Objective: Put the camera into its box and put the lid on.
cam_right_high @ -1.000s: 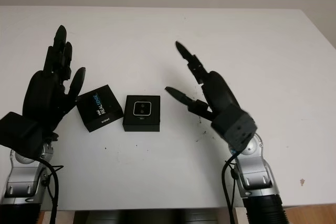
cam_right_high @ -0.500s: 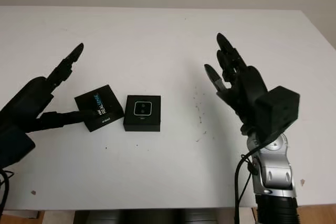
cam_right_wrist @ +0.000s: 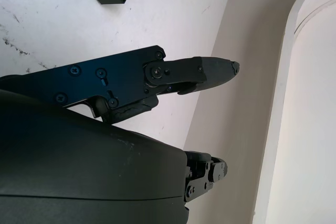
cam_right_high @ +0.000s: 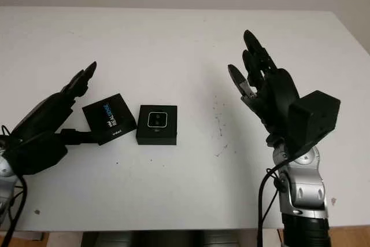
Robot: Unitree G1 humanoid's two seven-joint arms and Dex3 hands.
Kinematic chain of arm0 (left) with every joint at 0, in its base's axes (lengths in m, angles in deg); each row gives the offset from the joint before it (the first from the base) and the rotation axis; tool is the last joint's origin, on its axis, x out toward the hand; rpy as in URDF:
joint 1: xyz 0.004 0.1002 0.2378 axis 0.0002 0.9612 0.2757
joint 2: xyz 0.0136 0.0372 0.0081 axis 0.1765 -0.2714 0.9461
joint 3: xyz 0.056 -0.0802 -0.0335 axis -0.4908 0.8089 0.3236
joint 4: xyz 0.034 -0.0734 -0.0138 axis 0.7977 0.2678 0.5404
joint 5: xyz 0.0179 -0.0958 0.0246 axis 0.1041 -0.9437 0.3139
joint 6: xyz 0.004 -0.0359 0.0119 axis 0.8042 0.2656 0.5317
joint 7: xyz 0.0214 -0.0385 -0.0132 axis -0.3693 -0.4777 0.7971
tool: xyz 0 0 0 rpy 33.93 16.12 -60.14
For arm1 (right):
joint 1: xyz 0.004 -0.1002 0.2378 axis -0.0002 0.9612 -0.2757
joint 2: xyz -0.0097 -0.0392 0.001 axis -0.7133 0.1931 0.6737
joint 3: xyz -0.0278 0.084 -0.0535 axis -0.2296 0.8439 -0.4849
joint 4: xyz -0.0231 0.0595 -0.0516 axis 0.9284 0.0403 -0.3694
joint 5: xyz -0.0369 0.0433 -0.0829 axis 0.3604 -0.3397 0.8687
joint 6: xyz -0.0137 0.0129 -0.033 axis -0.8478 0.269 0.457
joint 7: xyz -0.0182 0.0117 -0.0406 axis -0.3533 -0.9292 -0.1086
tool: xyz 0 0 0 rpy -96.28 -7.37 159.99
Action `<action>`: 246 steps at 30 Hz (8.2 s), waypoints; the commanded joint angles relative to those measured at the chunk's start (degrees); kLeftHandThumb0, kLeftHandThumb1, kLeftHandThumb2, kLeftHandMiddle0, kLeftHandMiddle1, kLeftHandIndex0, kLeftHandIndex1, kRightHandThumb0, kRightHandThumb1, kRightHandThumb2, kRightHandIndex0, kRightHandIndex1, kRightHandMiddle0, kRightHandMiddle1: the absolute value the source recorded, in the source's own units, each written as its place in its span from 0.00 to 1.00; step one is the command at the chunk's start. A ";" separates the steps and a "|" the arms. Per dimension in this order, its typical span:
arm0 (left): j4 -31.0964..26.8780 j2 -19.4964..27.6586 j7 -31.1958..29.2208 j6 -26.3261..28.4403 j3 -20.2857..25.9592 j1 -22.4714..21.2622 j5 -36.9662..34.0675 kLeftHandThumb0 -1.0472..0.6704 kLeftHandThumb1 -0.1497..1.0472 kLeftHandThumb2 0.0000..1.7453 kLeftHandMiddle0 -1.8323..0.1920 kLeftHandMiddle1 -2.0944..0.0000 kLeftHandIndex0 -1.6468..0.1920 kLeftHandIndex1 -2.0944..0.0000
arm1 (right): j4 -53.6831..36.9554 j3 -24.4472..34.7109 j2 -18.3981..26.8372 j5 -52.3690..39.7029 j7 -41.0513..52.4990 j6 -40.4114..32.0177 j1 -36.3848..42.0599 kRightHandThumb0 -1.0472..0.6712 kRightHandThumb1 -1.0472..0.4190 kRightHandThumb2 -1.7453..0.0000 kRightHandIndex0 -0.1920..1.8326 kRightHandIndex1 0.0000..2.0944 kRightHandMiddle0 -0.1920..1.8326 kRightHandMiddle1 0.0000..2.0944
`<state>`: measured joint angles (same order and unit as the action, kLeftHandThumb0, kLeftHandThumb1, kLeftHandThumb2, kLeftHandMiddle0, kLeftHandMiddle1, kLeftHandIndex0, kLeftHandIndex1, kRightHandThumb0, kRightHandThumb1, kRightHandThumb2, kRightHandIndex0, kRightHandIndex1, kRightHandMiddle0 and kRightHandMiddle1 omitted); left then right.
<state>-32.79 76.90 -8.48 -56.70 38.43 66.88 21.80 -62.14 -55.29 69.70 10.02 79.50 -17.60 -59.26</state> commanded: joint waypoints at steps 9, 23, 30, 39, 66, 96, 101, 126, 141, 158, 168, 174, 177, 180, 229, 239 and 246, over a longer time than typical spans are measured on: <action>12.03 -1.66 2.60 -6.95 -1.45 -3.75 -2.81 0.10 0.83 0.03 0.99 0.97 0.99 0.98 | -1.25 -0.01 0.41 -0.17 0.98 0.45 0.25 0.28 0.00 0.85 0.10 0.02 0.13 0.02; 12.83 0.52 -2.60 -13.56 -2.62 -3.21 -5.05 0.12 0.80 0.03 0.94 0.97 0.95 0.97 | -1.42 0.06 0.18 0.55 0.12 0.06 0.59 0.31 0.00 0.83 0.10 0.02 0.14 0.03; 13.57 0.24 -2.06 -14.96 -2.87 -3.86 -4.58 0.14 0.79 0.03 0.95 0.98 0.96 0.97 | -1.73 0.28 -0.25 0.63 -0.13 -0.90 0.87 0.30 0.00 0.84 0.10 0.02 0.14 0.02; 19.70 -1.92 1.22 -16.97 -3.20 -6.91 -4.66 0.15 0.80 0.03 0.93 0.97 0.93 0.97 | -0.95 -0.09 0.62 1.74 1.54 0.28 1.35 0.25 0.00 0.84 0.09 0.02 0.12 0.02; 23.12 -0.99 4.34 -18.51 -4.94 -8.08 -1.39 0.21 0.84 0.03 0.83 0.98 0.80 0.96 | -1.36 0.74 0.54 1.37 2.31 0.70 2.30 0.26 0.00 0.84 0.10 0.03 0.13 0.03; 27.16 -3.92 9.16 -22.00 -4.28 -8.75 -3.93 0.35 1.00 0.10 0.92 0.11 0.94 0.14 | -0.99 0.39 0.58 2.34 1.39 0.37 3.01 0.25 0.00 0.85 0.10 0.03 0.14 0.03; 26.28 -3.91 7.17 -22.22 -3.56 -8.67 -6.59 0.36 1.00 0.12 0.95 0.07 0.94 0.13 | -0.86 0.25 0.43 2.55 1.26 -0.16 2.91 0.24 0.00 0.85 0.11 0.03 0.15 0.03; -17.50 -5.39 -12.26 3.06 -0.60 1.45 -25.02 0.37 1.00 0.13 0.89 0.02 0.84 0.18 | 1.38 -1.76 -0.88 4.43 -0.06 3.57 3.68 0.25 0.00 0.84 0.14 0.03 0.16 0.03; -10.87 -10.95 -12.23 -1.77 -3.48 -1.30 -20.44 0.39 1.00 0.13 0.89 0.00 0.85 0.14 | 1.56 -1.83 -0.79 4.21 0.61 3.75 4.12 0.25 0.00 0.84 0.14 0.03 0.16 0.03; 1.08 -14.86 -6.85 -9.10 -5.48 -4.95 -14.34 0.39 1.00 0.14 0.90 0.00 0.88 0.08 | 2.71 -1.67 -0.81 3.81 1.82 5.63 4.40 0.24 0.00 0.84 0.14 0.03 0.16 0.03; 2.52 -14.88 -6.78 -9.65 -5.70 -5.10 -13.87 0.39 1.00 0.14 0.89 0.00 0.89 0.09 | 2.09 -1.55 -0.91 3.51 1.49 5.26 4.87 0.23 0.00 0.85 0.14 0.03 0.16 0.03; 3.53 -15.21 -7.34 -10.01 -5.86 -5.21 -14.69 0.39 1.00 0.15 0.90 0.00 0.90 0.10 | 1.79 -1.54 -0.90 3.32 1.25 4.78 4.98 0.23 0.00 0.85 0.15 0.03 0.16 0.03; 3.45 -15.34 -7.29 -9.82 -6.05 -5.38 -14.59 0.39 1.00 0.15 0.90 0.01 0.90 0.10 | 1.38 -1.47 -0.97 2.95 1.20 4.29 5.14 0.24 0.00 0.85 0.14 0.03 0.16 0.03; 3.51 -15.59 -7.44 -9.53 -6.23 -5.57 -14.90 0.38 1.00 0.15 0.90 0.01 0.90 0.10 | 1.63 -1.47 -0.88 2.90 1.31 4.59 5.09 0.24 0.00 0.85 0.15 0.03 0.16 0.03; 0.91 -15.70 -11.41 -6.04 -6.30 -3.78 -18.59 0.38 1.00 0.14 0.80 0.00 0.91 0.02 | 0.87 -1.30 -0.16 3.01 1.60 2.78 4.63 0.24 0.00 0.87 0.15 0.03 0.17 0.03; -1.45 -14.86 -11.22 -4.15 -5.92 -2.25 -18.20 0.38 1.00 0.14 0.82 0.00 0.92 0.00 | 0.66 -1.23 0.00 3.03 1.94 2.53 4.84 0.24 0.00 0.87 0.15 0.03 0.17 0.03; -0.40 -14.77 -9.68 -5.75 -6.19 -2.47 -16.04 0.37 1.00 0.15 0.84 0.00 0.92 0.00 | 0.72 -1.20 -0.06 2.95 2.03 2.81 4.97 0.25 0.00 0.86 0.15 0.03 0.17 0.03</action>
<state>-33.28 61.93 -18.62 -61.54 32.10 64.27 5.32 -60.48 -57.10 69.12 13.34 81.43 -15.33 -54.14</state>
